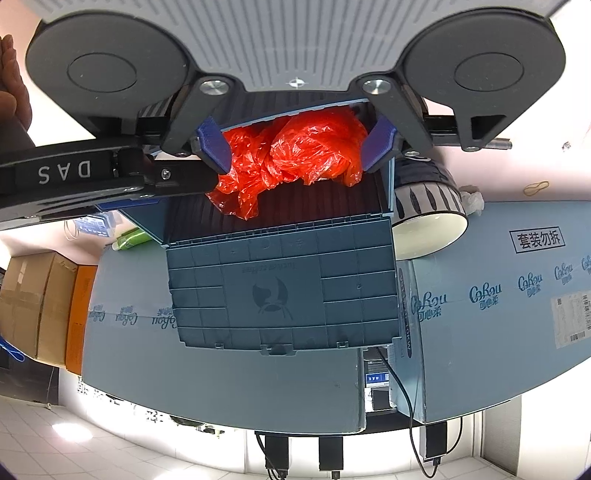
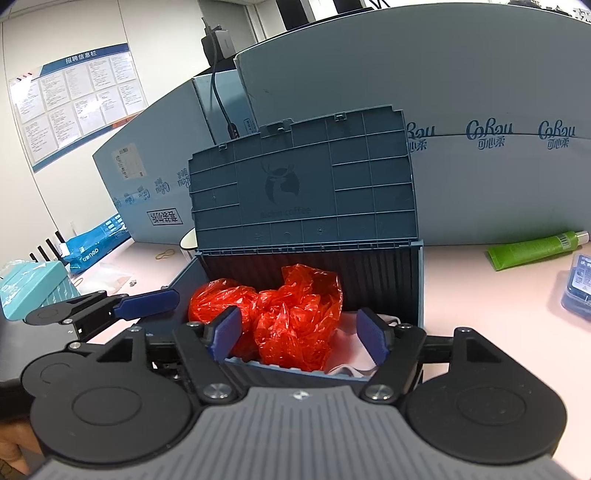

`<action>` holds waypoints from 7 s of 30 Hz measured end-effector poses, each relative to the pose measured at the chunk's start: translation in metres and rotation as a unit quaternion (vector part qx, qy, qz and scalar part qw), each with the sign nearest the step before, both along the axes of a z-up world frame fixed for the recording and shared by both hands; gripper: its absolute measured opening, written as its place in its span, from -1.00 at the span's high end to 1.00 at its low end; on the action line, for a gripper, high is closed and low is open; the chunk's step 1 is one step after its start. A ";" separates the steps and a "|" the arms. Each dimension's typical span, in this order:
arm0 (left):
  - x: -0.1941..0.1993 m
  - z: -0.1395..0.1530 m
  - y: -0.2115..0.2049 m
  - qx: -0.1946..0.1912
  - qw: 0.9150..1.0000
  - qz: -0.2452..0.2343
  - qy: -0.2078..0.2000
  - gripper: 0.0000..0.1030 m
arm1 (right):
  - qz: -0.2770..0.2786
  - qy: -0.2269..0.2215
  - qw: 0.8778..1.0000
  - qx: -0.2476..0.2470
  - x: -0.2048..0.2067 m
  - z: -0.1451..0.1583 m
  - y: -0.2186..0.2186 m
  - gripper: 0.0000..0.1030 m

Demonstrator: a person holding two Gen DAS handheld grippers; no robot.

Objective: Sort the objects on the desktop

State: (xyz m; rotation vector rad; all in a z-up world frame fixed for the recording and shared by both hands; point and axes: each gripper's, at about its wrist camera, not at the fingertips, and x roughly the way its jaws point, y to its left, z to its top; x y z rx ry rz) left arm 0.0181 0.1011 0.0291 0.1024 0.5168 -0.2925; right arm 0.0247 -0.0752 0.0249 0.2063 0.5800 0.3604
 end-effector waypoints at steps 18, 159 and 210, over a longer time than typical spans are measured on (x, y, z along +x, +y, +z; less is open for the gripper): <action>0.000 0.001 -0.005 0.008 1.000 0.002 -0.004 -0.68 | 0.010 -0.033 0.999 -0.018 -0.004 0.007 0.004 -0.60; 0.064 0.036 -0.015 -0.038 0.993 0.113 -0.017 -0.93 | 0.063 -0.080 0.993 0.058 0.076 0.035 -0.042 -1.00; 0.036 0.040 -0.026 0.022 0.987 0.160 0.027 -0.94 | 0.045 -0.032 0.997 0.049 0.047 0.037 -0.032 -1.00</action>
